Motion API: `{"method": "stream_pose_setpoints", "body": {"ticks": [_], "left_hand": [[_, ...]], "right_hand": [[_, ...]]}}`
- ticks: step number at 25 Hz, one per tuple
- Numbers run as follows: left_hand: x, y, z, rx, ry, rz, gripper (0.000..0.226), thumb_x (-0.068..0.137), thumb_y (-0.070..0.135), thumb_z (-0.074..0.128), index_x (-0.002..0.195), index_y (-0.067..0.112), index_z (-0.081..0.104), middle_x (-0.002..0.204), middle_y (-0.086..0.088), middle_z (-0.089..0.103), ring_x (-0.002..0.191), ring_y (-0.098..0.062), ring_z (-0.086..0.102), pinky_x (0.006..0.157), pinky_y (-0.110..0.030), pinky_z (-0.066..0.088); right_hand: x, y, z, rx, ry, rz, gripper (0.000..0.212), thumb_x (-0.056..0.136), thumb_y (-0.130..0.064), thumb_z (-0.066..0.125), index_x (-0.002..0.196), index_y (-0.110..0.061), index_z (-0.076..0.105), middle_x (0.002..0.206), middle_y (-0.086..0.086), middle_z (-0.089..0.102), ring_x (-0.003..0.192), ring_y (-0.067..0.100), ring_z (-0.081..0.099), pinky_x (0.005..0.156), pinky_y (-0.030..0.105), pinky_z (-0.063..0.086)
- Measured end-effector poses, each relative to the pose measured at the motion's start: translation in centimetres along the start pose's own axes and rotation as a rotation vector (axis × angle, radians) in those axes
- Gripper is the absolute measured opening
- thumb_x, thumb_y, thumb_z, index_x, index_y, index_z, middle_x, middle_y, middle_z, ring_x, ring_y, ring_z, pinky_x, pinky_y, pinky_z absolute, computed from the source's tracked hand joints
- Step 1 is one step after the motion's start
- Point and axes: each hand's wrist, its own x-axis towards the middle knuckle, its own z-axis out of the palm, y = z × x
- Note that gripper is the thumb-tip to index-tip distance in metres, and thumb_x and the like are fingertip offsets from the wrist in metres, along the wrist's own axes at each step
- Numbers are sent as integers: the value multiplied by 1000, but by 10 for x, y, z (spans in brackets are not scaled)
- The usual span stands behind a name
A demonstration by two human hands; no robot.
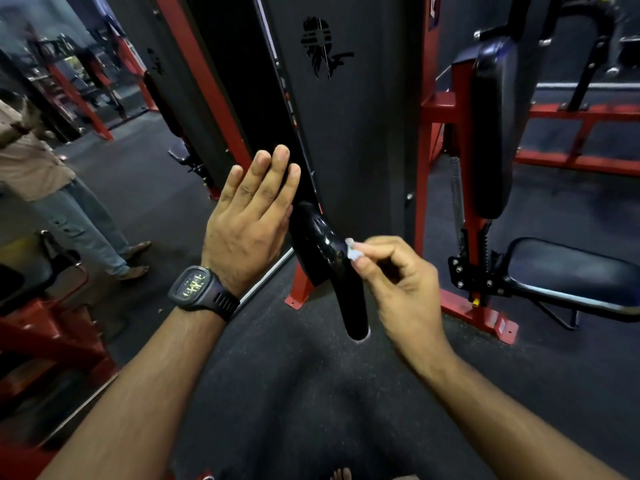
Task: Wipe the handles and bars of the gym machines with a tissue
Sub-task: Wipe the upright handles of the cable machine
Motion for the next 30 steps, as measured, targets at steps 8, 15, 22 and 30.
{"method": "stream_pose_setpoints", "body": {"ticks": [8,15,22,30], "left_hand": [[1,-2,-2,-24,12,20,49,100,18,56,146,7,44,155,-11,32,146,-23,21,119,-45,23],[-3,-9,5,-142,37,17,48,101,12,53,146,3,42,155,-13,28,150,-21,14,120,-44,21],[-55,-28,1,-381,-47,-137,46,100,20,53,141,-2,47,150,-19,40,143,-29,36,116,-49,32],[-104,-73,31,-579,-131,-271,38,99,14,53,136,4,56,146,-9,49,138,-19,44,115,-38,36]], "right_hand": [[21,-17,12,-388,-48,-309,8,85,-9,74,93,-9,77,92,0,67,89,10,65,79,22,52],[54,-43,52,-813,-147,-399,7,83,-14,77,89,-17,76,91,-6,64,85,12,57,75,22,48],[17,-27,107,-929,-142,-496,9,85,-5,74,92,-9,72,96,1,64,86,15,54,74,21,47],[5,31,166,-980,-95,-339,30,78,3,73,104,-11,71,104,-1,63,91,14,57,83,14,43]]}}
